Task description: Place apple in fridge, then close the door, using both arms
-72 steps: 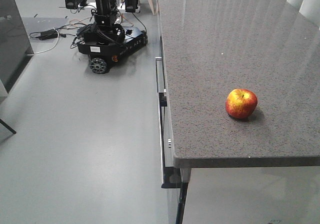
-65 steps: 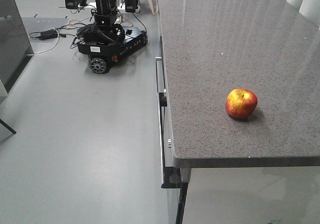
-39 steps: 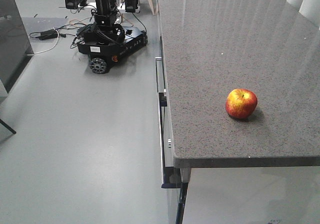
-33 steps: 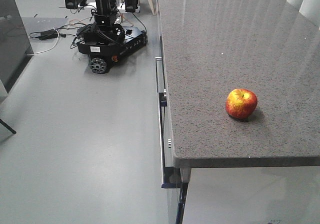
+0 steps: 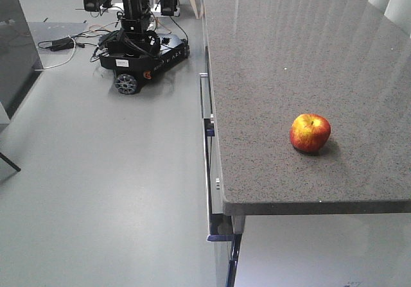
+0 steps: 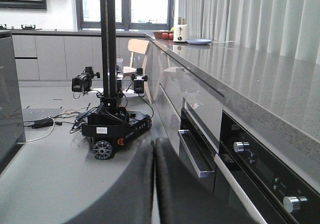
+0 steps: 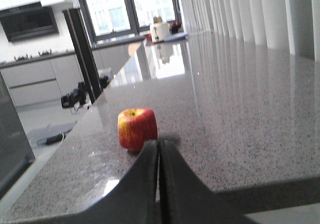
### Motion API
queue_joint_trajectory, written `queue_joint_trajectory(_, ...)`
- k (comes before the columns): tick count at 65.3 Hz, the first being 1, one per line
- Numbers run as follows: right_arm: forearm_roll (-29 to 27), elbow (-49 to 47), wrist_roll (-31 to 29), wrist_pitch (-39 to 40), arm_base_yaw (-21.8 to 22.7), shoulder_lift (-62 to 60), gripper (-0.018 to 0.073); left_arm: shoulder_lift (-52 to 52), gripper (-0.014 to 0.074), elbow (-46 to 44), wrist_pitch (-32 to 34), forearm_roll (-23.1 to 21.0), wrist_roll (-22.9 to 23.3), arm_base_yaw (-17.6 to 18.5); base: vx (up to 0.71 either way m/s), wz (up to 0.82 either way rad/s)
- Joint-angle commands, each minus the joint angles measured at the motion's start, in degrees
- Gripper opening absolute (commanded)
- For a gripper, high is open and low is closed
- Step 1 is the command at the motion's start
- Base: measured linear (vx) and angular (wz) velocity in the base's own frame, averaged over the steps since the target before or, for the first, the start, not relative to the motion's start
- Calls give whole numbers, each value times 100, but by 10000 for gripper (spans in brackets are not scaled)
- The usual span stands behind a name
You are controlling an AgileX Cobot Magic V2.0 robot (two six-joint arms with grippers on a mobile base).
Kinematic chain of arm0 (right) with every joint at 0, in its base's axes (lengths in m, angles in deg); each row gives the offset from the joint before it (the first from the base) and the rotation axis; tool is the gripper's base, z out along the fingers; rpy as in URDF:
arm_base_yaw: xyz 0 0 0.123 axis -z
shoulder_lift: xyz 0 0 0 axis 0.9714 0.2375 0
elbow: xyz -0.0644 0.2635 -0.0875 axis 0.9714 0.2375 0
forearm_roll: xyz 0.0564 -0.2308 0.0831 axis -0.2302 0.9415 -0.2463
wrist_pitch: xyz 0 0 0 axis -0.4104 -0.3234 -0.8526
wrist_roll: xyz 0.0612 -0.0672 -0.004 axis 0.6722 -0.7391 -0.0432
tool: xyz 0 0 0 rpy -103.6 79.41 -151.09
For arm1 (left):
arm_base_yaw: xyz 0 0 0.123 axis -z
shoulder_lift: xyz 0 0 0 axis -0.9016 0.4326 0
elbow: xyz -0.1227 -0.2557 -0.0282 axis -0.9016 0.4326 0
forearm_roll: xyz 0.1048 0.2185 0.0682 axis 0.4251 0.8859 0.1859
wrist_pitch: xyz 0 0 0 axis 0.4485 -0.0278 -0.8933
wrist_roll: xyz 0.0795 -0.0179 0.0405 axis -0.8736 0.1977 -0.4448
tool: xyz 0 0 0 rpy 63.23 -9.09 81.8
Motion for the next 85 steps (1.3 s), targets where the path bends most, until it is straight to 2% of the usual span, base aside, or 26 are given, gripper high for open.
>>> queue_joint_trajectory(1, 24, -727, -263, -68, 37, 347, -2, -83, -6, 162, 420, -43, 18, 34, 0, 0)
queue_joint_trajectory(11, -41, -1962, -1283, -1493, 37, 1107, -2, -83, -6, 162, 420, -43, 18, 34, 0, 0)
queue_joint_trajectory(15, -147, -2449, -1322, -2077, 37, 1490, -2, -83, -6, 162, 420, -43, 18, 34, 0, 0)
queue_joint_trajectory(25, -161, -3396, -1343, -2848, 37, 2443, -2, -83, -6, 162, 420, -43, 18, 34, 0, 0)
queue_joint_trajectory(35, -155, -3972, -1453, -3068, 37, 3381, 31, -83, -6, 162, 420, -43, 18, 34, 0, 0)
queue_joint_trajectory(42, -192, -4250, -1453, -3111, 37, 3961, 142, -83, -6, 162, 420, -43, 18, 34, 0, 0)
queue_joint_trajectory(56, -341, -4671, -1527, -3120, 37, 4898, 531, -83, -6, 162, 420, -43, 18, 34, 0, 0)
queue_joint_trajectory(62, -341, -4807, -1543, -3132, 37, 5252, 645, -83, -6, 162, 420, -43, 18, 34, 0, 0)
queue_joint_trajectory(69, -341, -4972, -1698, -3130, 37, 5574, 695, -83, -6, 162, 420, -43, 18, 34, 0, 0)
queue_joint_trajectory(85, -446, -5513, -2064, -3209, 37, 6320, 668, -83, -6, 162, 420, -43, 18, 34, 0, 0)
